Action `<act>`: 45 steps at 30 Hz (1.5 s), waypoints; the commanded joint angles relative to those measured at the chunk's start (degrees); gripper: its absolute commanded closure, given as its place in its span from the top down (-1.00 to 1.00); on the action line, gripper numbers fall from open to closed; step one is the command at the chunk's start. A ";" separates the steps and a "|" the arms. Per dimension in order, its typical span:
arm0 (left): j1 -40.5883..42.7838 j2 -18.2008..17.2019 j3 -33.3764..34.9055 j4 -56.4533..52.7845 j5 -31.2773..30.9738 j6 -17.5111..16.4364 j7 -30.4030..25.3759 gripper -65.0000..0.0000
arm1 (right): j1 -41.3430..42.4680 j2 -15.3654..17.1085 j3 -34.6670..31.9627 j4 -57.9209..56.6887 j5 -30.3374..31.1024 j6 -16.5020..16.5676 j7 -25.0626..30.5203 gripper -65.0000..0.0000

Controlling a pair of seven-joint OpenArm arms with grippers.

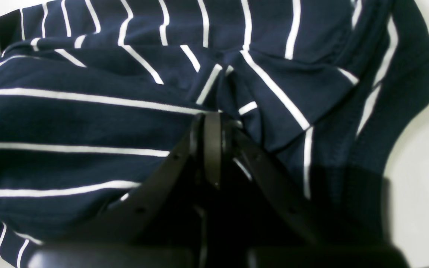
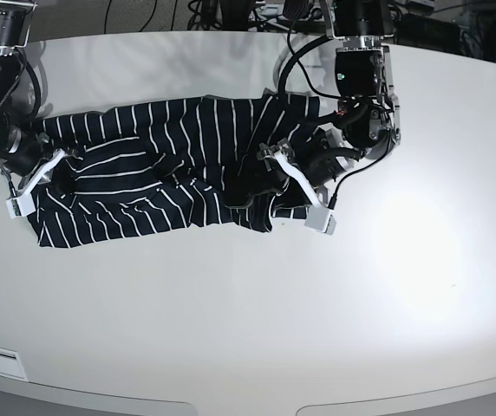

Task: Fold the T-shirt properly
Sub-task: 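Fold the strip end held by the left gripper toward the right gripper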

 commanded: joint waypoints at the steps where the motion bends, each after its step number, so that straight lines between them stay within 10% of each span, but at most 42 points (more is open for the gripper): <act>1: -0.83 0.37 0.02 0.92 -1.79 -0.17 -1.60 0.19 | -1.29 -0.09 -1.03 -0.94 -4.15 0.09 -7.76 -1.00; 18: -0.70 2.65 0.44 0.92 -3.02 -0.20 -4.66 0.17 | -1.27 -0.11 -1.03 -0.94 -3.93 -0.04 -7.72 -1.00; 24: -3.02 2.65 0.42 0.90 3.98 2.95 -8.22 -0.52 | -1.29 -0.11 -1.03 -0.94 -3.96 -0.04 -7.74 -1.00; 33: -4.00 2.65 0.44 0.90 -9.49 -6.57 -0.96 -0.49 | -1.27 -0.09 -1.03 -0.94 -3.93 -0.04 -7.87 -1.00; 39: -4.00 2.65 0.02 1.07 -11.87 -6.57 -0.44 -0.49 | -1.29 -0.09 -1.03 -0.94 -3.96 -0.04 -7.91 -1.00; 42: -4.02 2.65 -2.51 2.45 -12.02 -6.57 -0.44 -0.96 | -1.29 -0.09 -1.03 -0.94 -3.93 -0.04 -7.89 -1.00; 45: -3.98 2.10 -6.82 3.72 -11.98 -6.57 -0.39 -1.00 | -1.29 -0.09 -1.03 -0.94 -3.96 -0.04 -7.89 -1.00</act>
